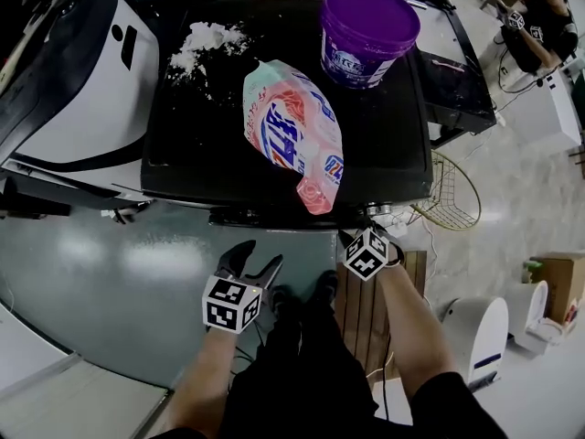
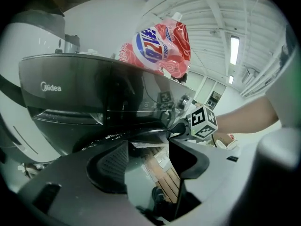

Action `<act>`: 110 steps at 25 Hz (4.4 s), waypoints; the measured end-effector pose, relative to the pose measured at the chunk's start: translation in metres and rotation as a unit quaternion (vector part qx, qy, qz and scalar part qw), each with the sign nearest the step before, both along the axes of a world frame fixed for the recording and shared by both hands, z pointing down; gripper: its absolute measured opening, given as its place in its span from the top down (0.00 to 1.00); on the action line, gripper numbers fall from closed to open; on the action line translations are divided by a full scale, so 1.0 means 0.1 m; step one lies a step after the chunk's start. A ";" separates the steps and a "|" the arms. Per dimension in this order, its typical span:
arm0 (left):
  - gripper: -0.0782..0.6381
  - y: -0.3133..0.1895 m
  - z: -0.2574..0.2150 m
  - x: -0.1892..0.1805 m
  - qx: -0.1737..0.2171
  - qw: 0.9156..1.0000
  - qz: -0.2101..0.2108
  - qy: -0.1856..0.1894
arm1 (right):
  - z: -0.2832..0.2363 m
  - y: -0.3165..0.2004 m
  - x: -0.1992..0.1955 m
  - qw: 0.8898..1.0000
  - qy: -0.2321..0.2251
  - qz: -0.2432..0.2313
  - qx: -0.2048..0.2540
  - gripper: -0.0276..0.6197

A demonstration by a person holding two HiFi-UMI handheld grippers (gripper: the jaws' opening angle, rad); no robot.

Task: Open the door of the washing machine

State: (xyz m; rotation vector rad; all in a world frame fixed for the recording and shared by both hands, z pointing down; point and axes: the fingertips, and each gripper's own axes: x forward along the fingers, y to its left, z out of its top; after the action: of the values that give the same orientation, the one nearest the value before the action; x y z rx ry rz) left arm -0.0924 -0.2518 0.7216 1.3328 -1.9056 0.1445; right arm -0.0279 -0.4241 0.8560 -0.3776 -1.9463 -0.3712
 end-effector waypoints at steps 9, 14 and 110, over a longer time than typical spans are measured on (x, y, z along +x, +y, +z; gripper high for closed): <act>0.50 0.40 -0.08 0.03 0.002 0.998 -0.059 0.010 | 0.06 0.69 0.78 0.997 -0.017 0.019 -0.071 0.78; 0.50 0.50 -0.12 0.16 0.000 0.998 -0.056 0.011 | 0.09 0.91 0.98 0.996 -0.016 0.066 -0.064 0.78; 0.78 0.64 -3.33 -0.45 0.124 0.948 -0.106 -0.274 | -4.70 0.35 0.15 0.859 -0.464 0.098 -0.193 0.94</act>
State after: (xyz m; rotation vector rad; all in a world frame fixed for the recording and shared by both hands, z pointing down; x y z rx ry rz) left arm -0.1371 -0.1881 0.3887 1.3292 -2.5958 0.1854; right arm -0.0130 -0.3893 0.3857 -0.2620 -3.0035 0.0078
